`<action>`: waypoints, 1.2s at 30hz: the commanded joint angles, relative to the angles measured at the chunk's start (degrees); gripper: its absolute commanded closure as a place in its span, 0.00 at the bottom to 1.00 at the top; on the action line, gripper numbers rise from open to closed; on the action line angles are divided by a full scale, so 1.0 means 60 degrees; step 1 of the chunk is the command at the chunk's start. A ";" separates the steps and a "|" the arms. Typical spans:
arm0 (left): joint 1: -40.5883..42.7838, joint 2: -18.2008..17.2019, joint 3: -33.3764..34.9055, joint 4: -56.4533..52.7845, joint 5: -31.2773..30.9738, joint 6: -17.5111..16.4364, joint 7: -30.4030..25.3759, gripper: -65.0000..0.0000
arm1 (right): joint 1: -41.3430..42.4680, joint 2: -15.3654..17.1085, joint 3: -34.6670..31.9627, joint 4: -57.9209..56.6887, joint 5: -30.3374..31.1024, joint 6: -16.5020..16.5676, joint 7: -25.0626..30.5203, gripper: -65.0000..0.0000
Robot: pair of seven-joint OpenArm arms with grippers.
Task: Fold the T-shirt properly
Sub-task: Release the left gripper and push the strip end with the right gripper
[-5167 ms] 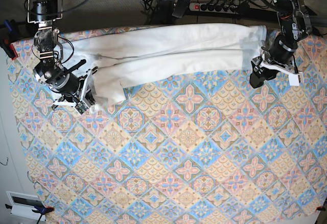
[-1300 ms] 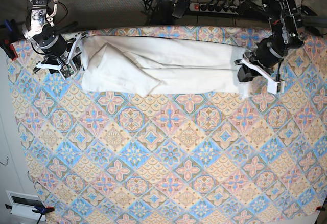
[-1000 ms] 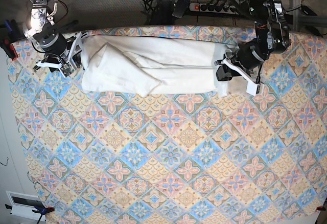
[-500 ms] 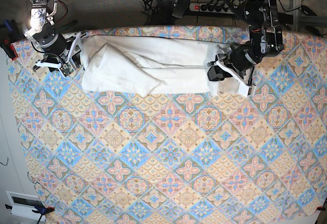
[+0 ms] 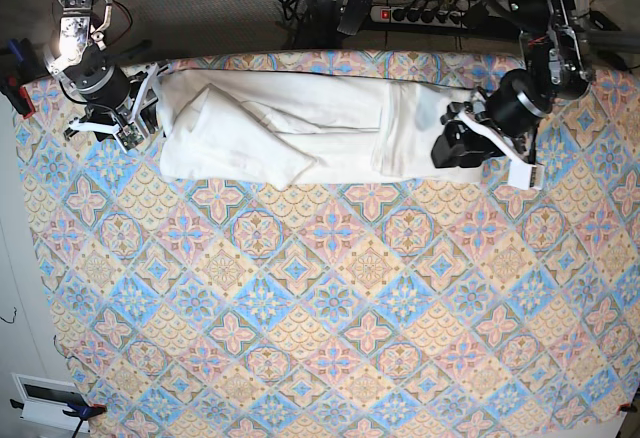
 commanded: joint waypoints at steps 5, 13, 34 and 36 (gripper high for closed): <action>-0.0027 -0.0739 -0.0887 -0.0341 -0.0354 -0.0020 -0.0113 0.55 | 0.0369 0.0112 0.0046 -0.0221 0.0146 -0.0032 0.0032 0.70; -0.0027 -0.1164 -0.0931 -0.1118 -0.0340 -0.0020 -0.0113 0.56 | 0.2478 -0.0167 0.0397 -0.1393 0.2211 -0.0032 -0.2517 0.70; -0.0115 -0.1150 -0.0902 -0.1895 -0.0325 -0.0020 -0.0187 0.56 | 0.3108 0.0112 0.0104 -0.5174 0.5083 -0.0032 -0.3016 0.45; -0.0115 -0.1150 -0.0902 -0.1895 -0.0340 -0.0020 -0.0187 0.56 | 0.3108 0.0112 0.0090 -0.5291 0.5083 -0.0032 -0.3001 0.45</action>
